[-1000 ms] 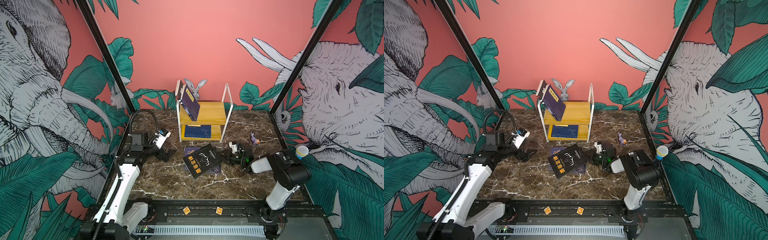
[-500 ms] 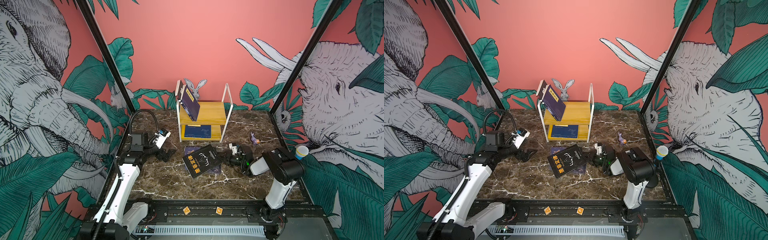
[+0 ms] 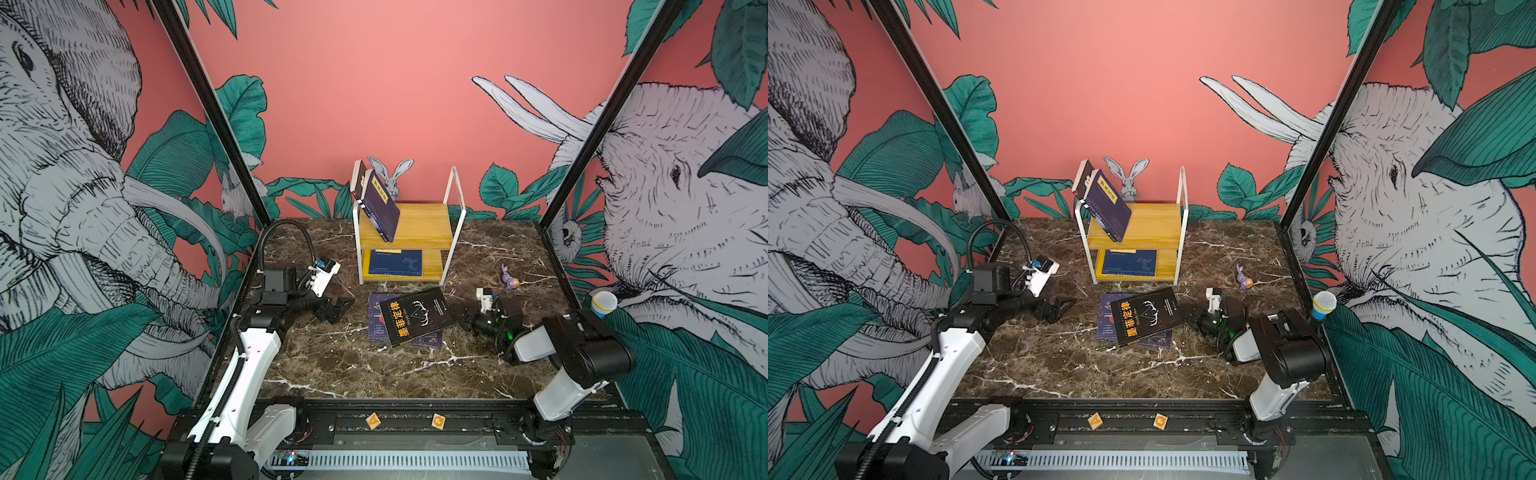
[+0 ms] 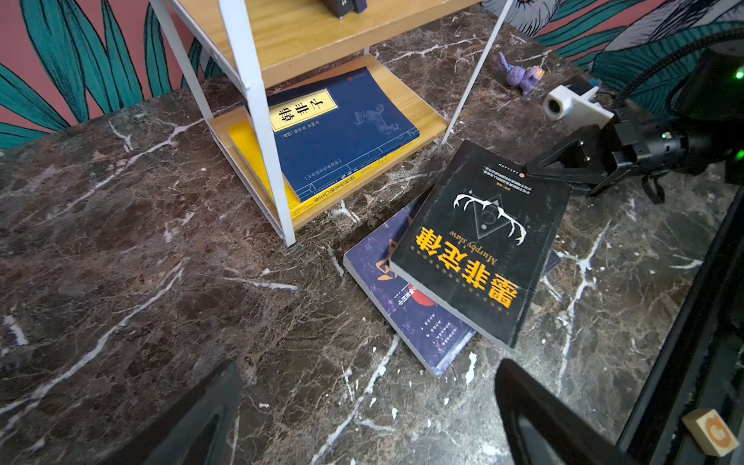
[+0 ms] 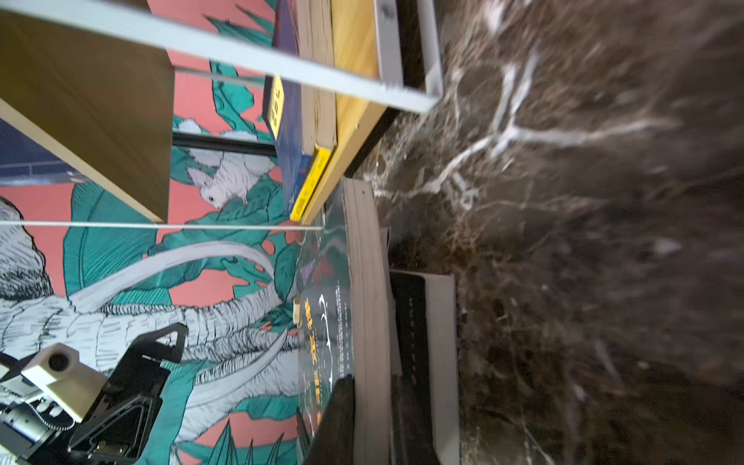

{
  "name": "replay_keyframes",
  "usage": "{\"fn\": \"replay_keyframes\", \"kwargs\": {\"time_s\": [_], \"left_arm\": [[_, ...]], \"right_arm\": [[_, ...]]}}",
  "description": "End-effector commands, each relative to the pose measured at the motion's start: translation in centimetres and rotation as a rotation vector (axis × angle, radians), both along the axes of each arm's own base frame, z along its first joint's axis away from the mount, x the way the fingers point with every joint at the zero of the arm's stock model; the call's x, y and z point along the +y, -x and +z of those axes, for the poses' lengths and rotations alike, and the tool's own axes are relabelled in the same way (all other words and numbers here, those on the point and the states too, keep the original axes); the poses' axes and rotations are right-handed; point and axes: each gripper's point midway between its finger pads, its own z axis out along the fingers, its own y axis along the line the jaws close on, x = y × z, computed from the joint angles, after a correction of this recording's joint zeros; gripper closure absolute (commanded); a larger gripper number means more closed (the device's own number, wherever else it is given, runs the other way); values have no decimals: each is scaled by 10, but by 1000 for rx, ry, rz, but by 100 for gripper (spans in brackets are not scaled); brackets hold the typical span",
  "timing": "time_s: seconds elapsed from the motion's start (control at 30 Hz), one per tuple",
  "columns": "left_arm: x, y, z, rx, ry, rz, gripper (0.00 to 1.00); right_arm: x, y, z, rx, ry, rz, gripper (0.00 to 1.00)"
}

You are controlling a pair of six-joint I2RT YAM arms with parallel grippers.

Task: Stacking books/files
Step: Rotate the book on the books, then pick up the book from the books.

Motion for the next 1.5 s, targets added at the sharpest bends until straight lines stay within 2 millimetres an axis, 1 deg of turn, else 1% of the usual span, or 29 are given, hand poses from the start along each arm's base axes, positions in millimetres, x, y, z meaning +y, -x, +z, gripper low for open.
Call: {"fn": "replay_keyframes", "kwargs": {"time_s": [0.0,0.07,0.1,0.23,0.27,0.33,0.43,0.53,0.6,0.8,0.9,0.97,1.0,1.07,1.2,1.23,1.27,1.3,1.47], "left_arm": [[-17,2,0,105,224,12,1],[-22,1,-3,142,308,27,1],[-22,0,-5,153,332,40,1],[-23,-8,-16,215,375,75,1],[-24,-9,-17,220,374,77,1],[-23,-12,-18,214,364,80,1],[-21,-12,-15,180,344,78,1],[-21,-11,-15,174,332,70,1],[-21,-10,-15,173,330,67,1],[-20,-9,-14,166,322,62,1],[-20,-9,-13,163,319,60,1],[-21,-9,-12,164,319,59,1],[-20,-10,-12,162,319,60,1],[-20,-10,-11,165,318,60,1],[-21,-11,1,139,328,51,1],[-21,-11,6,130,332,51,1],[-21,-12,13,119,336,48,1],[-21,-11,18,118,340,49,1],[-13,-19,45,116,333,117,1]], "right_arm": [[-13,-9,11,-61,-4,-103,100],[-22,-7,7,-59,-16,-159,100],[-22,-5,5,-53,-24,-163,97],[-12,3,-1,-19,-76,-111,78],[-9,6,-3,-11,-89,-95,71],[-4,12,-11,13,-86,-59,61],[-3,21,-18,27,-70,-34,55],[-1,26,-16,21,-73,-11,52],[1,26,-15,16,-72,-4,52],[19,24,-14,6,-78,51,57],[19,21,-11,-7,-75,43,67],[18,18,-6,-23,-79,34,79],[18,18,-2,-36,-82,32,83],[18,17,13,-76,-96,26,89],[15,16,41,-139,-135,4,93],[14,16,48,-152,-147,-2,94],[14,17,49,-143,-156,-8,94],[13,18,64,-182,-177,-11,94],[13,25,107,-246,-257,-32,94]]}}
